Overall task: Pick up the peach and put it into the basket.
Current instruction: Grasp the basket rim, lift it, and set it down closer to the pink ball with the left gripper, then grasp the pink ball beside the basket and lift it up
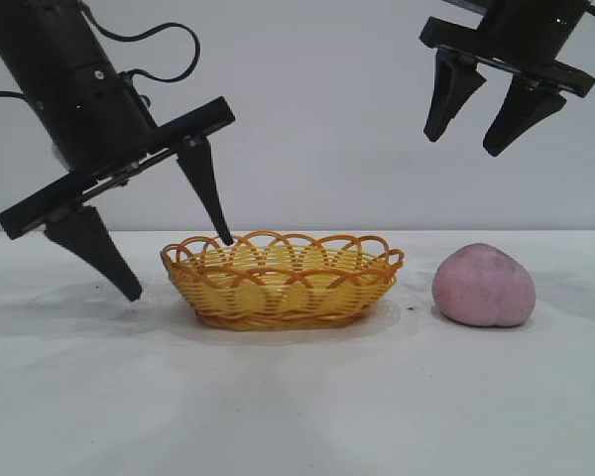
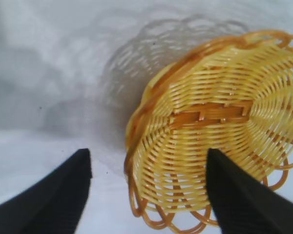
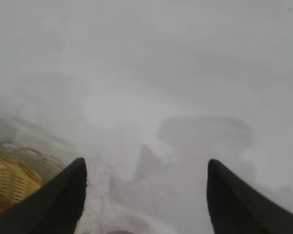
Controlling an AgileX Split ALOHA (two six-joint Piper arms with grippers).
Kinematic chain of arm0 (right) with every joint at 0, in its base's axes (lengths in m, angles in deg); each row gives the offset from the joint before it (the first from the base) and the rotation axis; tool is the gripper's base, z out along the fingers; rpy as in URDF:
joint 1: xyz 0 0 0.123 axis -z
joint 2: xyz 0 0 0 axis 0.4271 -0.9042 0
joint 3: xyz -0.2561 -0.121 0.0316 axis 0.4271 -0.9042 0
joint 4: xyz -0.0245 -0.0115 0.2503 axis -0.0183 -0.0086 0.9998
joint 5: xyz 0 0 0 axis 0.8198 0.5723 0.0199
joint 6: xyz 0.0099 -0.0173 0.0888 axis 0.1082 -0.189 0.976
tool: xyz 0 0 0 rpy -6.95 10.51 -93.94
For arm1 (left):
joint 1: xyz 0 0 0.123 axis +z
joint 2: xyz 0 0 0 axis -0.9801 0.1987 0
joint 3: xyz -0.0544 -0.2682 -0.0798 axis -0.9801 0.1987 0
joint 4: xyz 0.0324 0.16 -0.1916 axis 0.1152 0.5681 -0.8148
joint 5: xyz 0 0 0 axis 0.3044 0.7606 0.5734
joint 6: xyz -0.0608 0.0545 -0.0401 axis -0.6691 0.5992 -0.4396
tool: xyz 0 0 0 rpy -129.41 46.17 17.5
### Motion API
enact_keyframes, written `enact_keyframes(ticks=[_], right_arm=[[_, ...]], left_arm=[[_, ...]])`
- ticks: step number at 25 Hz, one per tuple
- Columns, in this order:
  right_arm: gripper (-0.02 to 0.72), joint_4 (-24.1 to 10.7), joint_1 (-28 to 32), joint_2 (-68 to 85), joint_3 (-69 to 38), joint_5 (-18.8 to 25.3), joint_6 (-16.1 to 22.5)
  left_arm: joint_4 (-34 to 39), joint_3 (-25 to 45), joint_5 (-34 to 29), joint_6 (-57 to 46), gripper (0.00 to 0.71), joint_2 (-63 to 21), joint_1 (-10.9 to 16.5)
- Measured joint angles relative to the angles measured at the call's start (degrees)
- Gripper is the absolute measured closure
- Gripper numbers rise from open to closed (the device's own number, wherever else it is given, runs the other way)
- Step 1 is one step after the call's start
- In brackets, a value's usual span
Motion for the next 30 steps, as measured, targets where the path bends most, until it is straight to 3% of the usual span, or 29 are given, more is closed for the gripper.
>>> enact_keyframes(ticks=[3,4,13,17,20,27,30], right_arm=[[0.265,0.0,0.0,0.0,0.0,0.0,0.0],[0.265,0.0,0.0,0.0,0.0,0.0,0.0],[0.265,0.0,0.0,0.0,0.0,0.8,0.0],[0.265,0.0,0.0,0.0,0.0,0.8,0.0],[0.265,0.0,0.0,0.0,0.0,0.9,0.0],[0.265,0.0,0.0,0.0,0.0,0.9,0.0],[0.265,0.0,0.0,0.0,0.0,0.9,0.0]], left_arm=[[5.3,0.0,-0.4,0.0,0.179,-1.0,0.0],[7.7,-0.3,-0.6,0.0,0.138,-1.6,0.0],[32.4,-9.9,-11.0,-2.1,0.153,-5.9,0.0],[41.7,-10.8,-12.7,-4.3,0.153,-6.0,0.2],[43.6,-10.8,-13.6,-5.0,0.153,-6.0,2.2],[47.6,-10.8,-16.8,-5.0,0.153,-6.0,11.6],[51.4,-10.8,-18.5,-6.9,0.153,-6.3,14.4]])
